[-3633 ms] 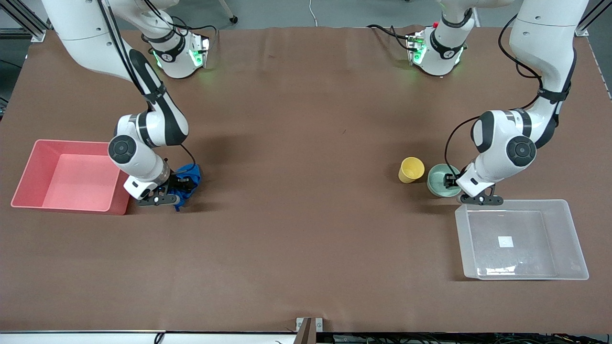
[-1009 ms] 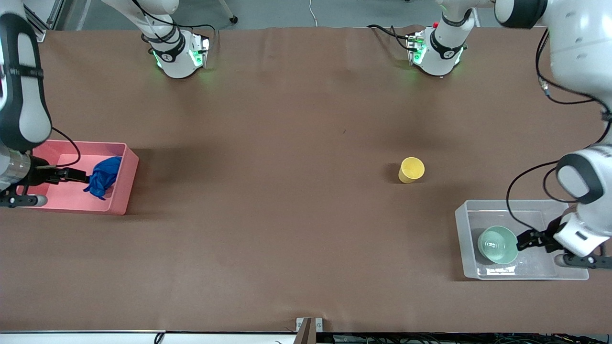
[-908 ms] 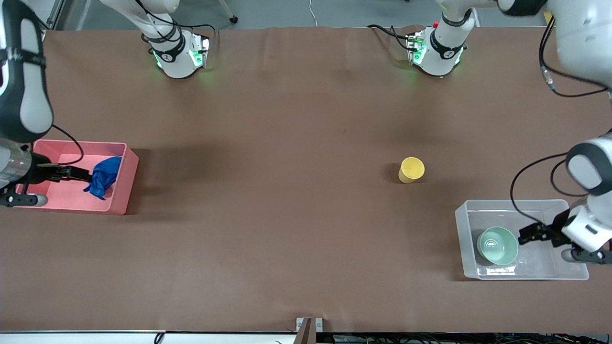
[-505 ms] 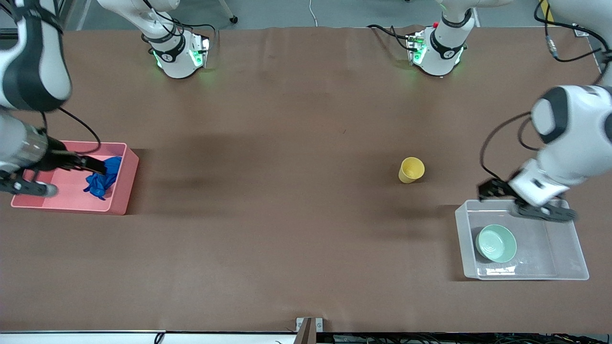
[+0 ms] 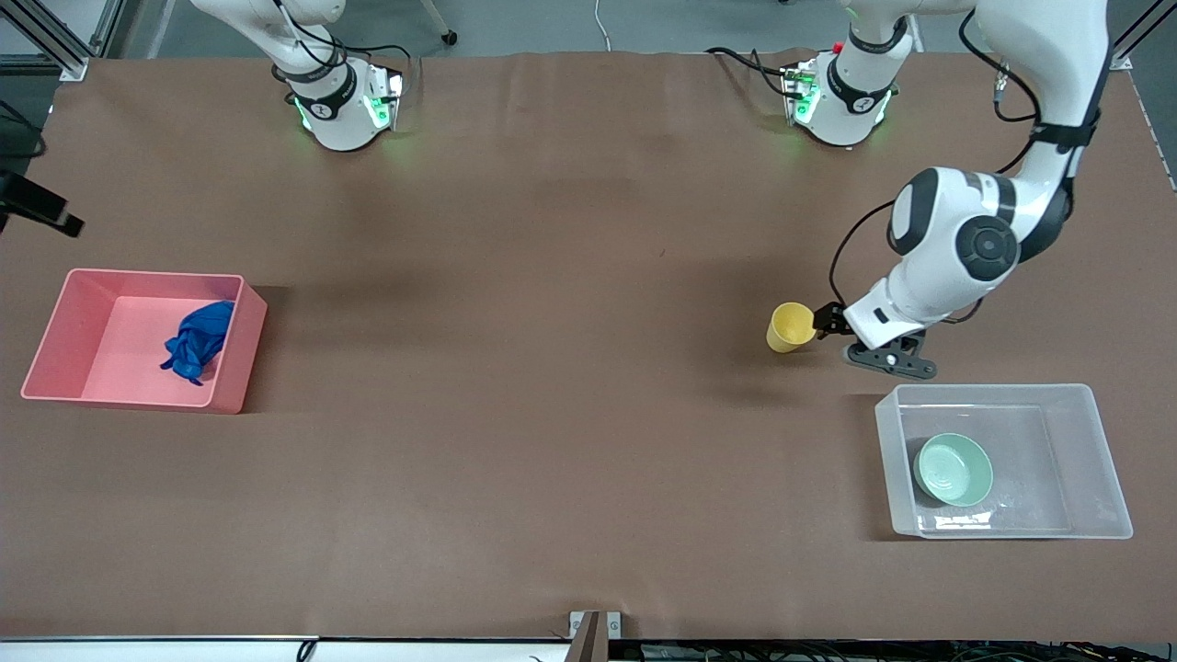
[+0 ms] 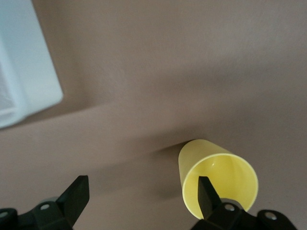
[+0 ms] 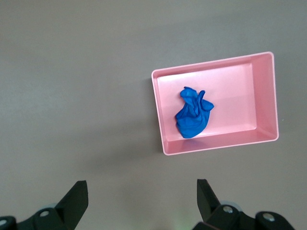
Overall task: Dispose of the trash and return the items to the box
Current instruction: 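Grasp the yellow cup with the left gripper while the right gripper withdraws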
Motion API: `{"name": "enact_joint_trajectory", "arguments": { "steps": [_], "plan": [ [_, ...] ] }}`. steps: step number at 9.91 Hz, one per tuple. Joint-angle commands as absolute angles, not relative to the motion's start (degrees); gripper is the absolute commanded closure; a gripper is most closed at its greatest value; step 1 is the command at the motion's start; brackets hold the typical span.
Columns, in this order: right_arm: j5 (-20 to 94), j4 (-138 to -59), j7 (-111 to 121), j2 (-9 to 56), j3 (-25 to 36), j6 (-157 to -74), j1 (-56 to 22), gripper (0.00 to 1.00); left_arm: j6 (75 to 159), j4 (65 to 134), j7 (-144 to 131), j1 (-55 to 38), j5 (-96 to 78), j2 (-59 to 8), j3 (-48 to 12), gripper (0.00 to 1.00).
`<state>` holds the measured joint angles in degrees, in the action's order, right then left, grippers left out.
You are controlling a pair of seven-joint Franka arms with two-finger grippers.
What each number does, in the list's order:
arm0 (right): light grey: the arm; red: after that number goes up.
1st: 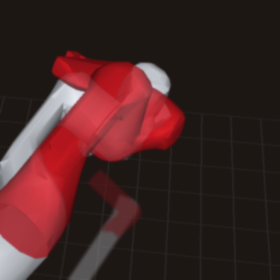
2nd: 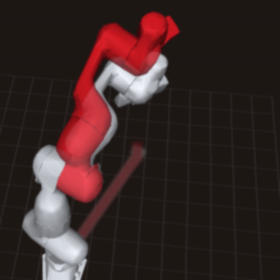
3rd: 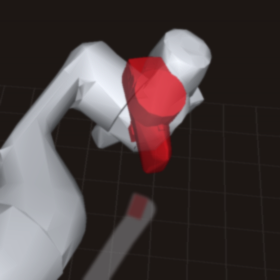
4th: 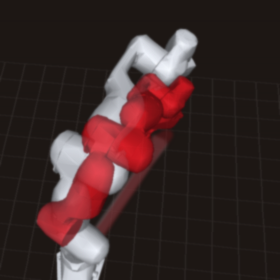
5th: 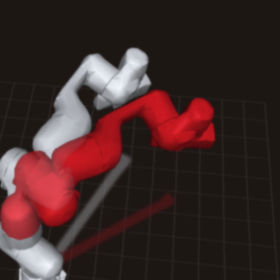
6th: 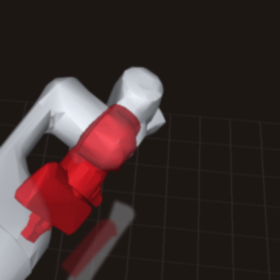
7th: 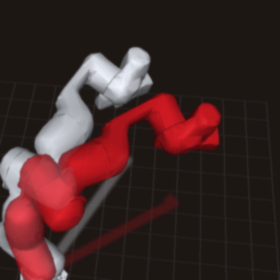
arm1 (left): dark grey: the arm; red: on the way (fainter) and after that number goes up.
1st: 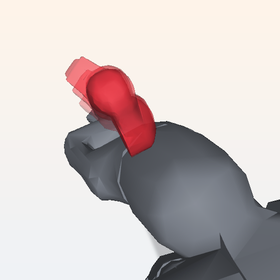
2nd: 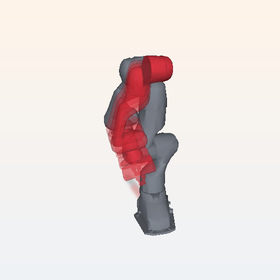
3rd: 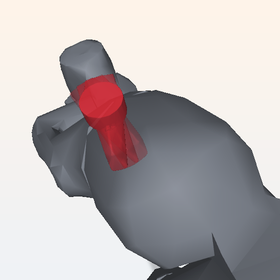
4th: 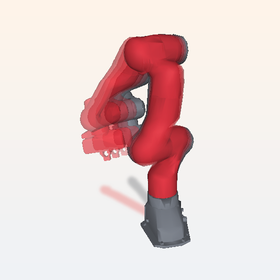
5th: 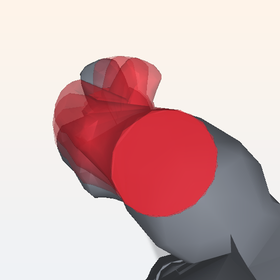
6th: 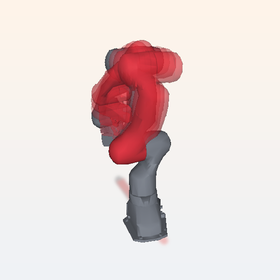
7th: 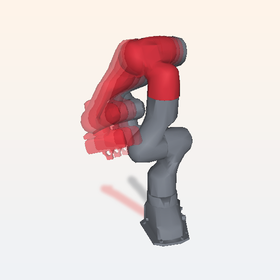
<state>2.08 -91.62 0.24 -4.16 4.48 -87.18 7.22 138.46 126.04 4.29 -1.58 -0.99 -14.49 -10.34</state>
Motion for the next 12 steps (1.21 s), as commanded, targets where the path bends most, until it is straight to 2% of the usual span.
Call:
{"name": "enact_joint_trajectory", "arguments": {
  "steps": [1,2,3,4,5,9,10,12],
  "plan": [
    [2.37,-84.92,0.18,-1.33,3.60,-84.64,7.38,0.00,140.54,127.53,3.69,-1.41,0.09,-18.36,-12.04,0.01],
    [2.37,-84.82,-0.35,-1.32,3.60,-84.73,7.38,0.00,140.62,127.44,3.69,-1.58,0.09,-20.11,-12.74,0.12],
    [2.20,-84.90,-0.26,-1.32,3.60,-84.73,7.38,0.00,142.63,127.53,3.60,-1.58,0.09,-20.91,-13.44,0.64],
    [0.37,-86.12,-0.44,-1.49,3.43,-84.99,6.51,0.00,142.82,127.53,3.60,-1.58,0.09,-21.35,-13.45,0.97],
    [-0.34,-88.05,-0.44,-1.76,3.43,-85.77,5.72,0.00,142.91,127.53,3.52,-1.58,0.09,-21.18,-13.53,1.00],
    [-1.23,-87.63,-0.44,-1.76,3.51,-85.17,4.75,0.00,140.81,127.63,5.27,-1.58,0.09,-16.97,-13.45,1.00],
    [-1.32,-87.54,-0.09,-1.76,3.52,-85.25,4.66,0.00,138.02,124.92,6.23,-1.58,0.09,-16.35,-12.93,1.00],
    [-1.32,-87.54,-0.44,-1.76,3.52,-84.82,4.75,0.00,126.36,112.74,10.60,-1.41,0.00,-17.66,-10.57,1.00]
  ]
}}
